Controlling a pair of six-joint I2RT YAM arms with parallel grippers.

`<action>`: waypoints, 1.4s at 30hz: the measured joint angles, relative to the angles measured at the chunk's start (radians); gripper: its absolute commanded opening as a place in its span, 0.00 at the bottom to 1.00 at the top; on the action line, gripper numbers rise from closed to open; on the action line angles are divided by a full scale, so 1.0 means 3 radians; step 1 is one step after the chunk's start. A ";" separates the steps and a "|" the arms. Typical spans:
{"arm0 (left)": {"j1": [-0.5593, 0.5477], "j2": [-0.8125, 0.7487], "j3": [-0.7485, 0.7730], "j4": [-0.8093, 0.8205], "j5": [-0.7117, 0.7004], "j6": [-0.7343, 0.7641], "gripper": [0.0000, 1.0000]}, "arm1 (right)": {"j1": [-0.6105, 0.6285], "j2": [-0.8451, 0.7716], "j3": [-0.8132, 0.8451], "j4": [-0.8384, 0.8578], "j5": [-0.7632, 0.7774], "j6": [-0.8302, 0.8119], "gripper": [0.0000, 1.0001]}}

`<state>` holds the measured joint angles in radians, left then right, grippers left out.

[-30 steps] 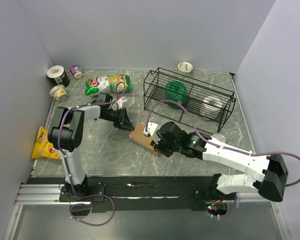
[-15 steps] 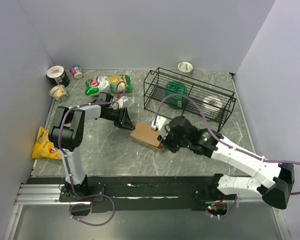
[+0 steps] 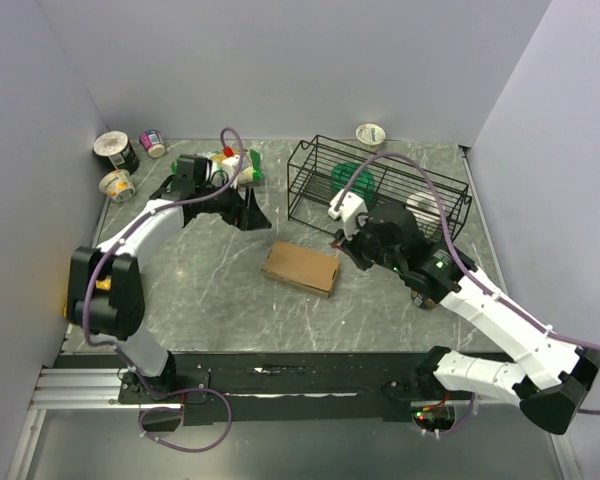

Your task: Unpack the express box

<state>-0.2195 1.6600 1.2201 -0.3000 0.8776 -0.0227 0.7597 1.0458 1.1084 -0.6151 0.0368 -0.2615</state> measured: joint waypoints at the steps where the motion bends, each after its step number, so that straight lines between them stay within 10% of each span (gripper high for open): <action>1: -0.0023 -0.0079 0.0004 -0.0022 -0.0041 0.0137 0.96 | -0.0070 -0.0037 -0.0043 -0.0003 0.0033 -0.0024 0.00; 18: -0.0893 -0.0465 -0.0568 0.0086 -0.0642 0.2138 0.96 | -0.0671 -0.0515 -0.0435 -0.0014 0.0064 -0.0160 0.00; 31: -0.0861 -0.0446 -0.0563 0.0102 -0.1005 0.1916 0.96 | -0.0655 -0.0926 -0.1231 0.0557 0.0074 -0.0935 0.00; 42: -0.0586 -0.0065 -0.0420 0.0168 -0.1200 0.0142 0.96 | -0.0642 -0.0509 -0.1239 0.0704 0.0000 -0.0777 0.00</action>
<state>-0.3954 1.6405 1.0943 -0.2497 0.5175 0.0200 0.5671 0.8932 0.7368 -0.4038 0.0368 -0.4946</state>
